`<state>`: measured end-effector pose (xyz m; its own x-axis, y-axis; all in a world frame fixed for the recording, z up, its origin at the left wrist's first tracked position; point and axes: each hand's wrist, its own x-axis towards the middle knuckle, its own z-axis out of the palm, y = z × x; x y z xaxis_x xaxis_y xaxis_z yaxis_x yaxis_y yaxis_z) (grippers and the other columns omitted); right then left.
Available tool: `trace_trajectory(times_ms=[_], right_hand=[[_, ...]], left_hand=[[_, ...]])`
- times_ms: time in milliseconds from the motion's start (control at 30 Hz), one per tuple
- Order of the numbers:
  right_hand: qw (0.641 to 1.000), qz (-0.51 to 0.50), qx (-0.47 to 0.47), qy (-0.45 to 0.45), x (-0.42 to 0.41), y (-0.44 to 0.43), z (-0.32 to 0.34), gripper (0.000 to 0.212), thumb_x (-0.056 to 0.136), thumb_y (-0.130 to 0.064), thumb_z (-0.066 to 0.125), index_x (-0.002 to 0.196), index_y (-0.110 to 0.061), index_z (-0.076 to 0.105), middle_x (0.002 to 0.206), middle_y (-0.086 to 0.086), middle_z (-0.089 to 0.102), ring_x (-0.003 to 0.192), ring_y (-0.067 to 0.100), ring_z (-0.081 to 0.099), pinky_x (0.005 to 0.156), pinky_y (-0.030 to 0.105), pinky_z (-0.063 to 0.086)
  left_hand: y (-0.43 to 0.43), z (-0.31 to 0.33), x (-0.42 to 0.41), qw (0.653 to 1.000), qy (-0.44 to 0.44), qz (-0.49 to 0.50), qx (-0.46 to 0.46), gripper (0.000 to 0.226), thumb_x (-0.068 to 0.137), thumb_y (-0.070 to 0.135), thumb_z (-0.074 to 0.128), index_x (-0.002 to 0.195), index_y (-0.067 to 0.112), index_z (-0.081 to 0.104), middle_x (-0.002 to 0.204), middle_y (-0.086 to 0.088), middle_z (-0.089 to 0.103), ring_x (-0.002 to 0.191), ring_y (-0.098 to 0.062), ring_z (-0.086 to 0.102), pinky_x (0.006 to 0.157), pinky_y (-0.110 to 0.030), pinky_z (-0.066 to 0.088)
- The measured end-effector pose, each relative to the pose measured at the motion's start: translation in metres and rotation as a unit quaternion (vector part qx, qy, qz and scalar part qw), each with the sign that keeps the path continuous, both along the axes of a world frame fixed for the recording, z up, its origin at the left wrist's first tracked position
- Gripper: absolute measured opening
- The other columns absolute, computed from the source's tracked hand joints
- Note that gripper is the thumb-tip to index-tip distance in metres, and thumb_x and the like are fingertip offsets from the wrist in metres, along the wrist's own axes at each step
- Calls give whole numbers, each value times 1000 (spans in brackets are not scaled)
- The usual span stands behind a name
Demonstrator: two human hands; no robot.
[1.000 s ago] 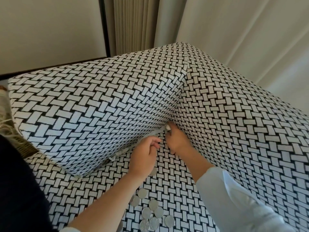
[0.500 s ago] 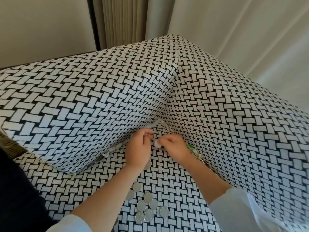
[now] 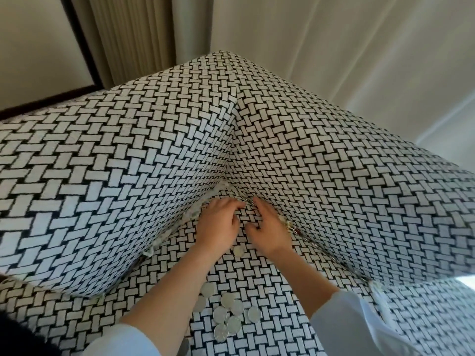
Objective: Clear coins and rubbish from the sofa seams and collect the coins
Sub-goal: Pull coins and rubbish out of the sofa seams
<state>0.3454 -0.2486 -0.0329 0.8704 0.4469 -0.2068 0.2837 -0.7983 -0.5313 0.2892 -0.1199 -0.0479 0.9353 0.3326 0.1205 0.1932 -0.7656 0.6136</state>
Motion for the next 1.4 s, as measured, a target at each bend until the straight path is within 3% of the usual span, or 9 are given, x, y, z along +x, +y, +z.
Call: trace_trajectory(times_ms=[100, 233, 367, 567, 767, 967, 1100, 1233, 1400], right_hand=[[999, 10, -29, 27, 5, 6, 6, 78, 89, -35, 56, 155, -28, 16, 161, -3, 20, 146, 18, 24, 110, 39, 32], [998, -5, -3, 69, 13, 13, 12, 69, 84, -33, 60, 147, -25, 33, 149, 3, 41, 131, 21, 42, 95, 31, 35], [998, 6, -37, 51, 18, 13, 7, 67, 86, -41, 58, 147, -26, 35, 147, 4, 41, 134, 23, 41, 102, 37, 39], [999, -23, 31, 35, 16, 4, -5, 63, 88, -35, 58, 148, -23, 40, 152, -2, 40, 137, 16, 40, 108, 29, 32], [997, -22, 73, 11, 3, -3, -7, 51, 88, -29, 59, 138, -27, 52, 138, -10, 56, 124, 12, 52, 92, 20, 37], [993, -14, 117, 28, -14, -16, -5, 37, 90, -14, 53, 121, -27, 67, 113, -10, 71, 81, 7, 64, 80, 27, 54], [994, 27, 103, 4, -28, -22, -9, 35, 92, -14, 52, 120, -28, 69, 112, -4, 72, 70, 2, 58, 65, 17, 49], [994, 79, 75, -7, -39, -35, -12, 41, 93, -12, 50, 125, -32, 65, 123, 2, 64, 108, 12, 50, 93, 30, 47], [987, 108, 116, -9, -47, -53, -6, 35, 91, -3, 53, 110, -23, 74, 110, -11, 67, 107, 3, 47, 94, 21, 43]], left_hand=[[6, 3, 14, 999, 31, -30, 29, 47, 90, 11, 54, 134, 29, 53, 139, 6, 52, 129, -18, 41, 108, -39, 37], [12, 3, 32, 995, 56, -64, 48, 56, 89, 7, 51, 141, 26, 46, 144, 2, 48, 132, -21, 37, 108, -41, 36], [20, -4, 43, 982, 98, -119, 111, 54, 94, 15, 46, 146, 26, 39, 151, 3, 40, 134, -22, 32, 107, -41, 35], [19, -5, 45, 967, 127, -141, 170, 53, 97, 19, 42, 149, 25, 35, 155, 5, 33, 134, -24, 30, 104, -39, 37], [14, 4, 28, 964, 136, -149, 171, 61, 93, 14, 47, 149, 29, 32, 157, 7, 28, 134, -26, 26, 109, -42, 30], [3, 4, 15, 953, 126, -148, 232, 67, 92, 17, 51, 153, 28, 23, 157, 5, 25, 136, -26, 22, 112, -46, 23], [-3, 4, 5, 951, 127, -151, 238, 69, 92, 16, 51, 153, 29, 21, 153, 4, 26, 135, -25, 22, 113, -42, 20], [-3, 5, -10, 954, 127, -165, 214, 74, 87, 22, 62, 151, 28, 27, 154, 8, 23, 139, -21, 16, 115, -40, 18], [-4, 1, -33, 958, 115, -181, 190, 74, 91, 14, 58, 153, 27, 20, 161, 11, 11, 148, -14, 8, 118, -39, 16]])
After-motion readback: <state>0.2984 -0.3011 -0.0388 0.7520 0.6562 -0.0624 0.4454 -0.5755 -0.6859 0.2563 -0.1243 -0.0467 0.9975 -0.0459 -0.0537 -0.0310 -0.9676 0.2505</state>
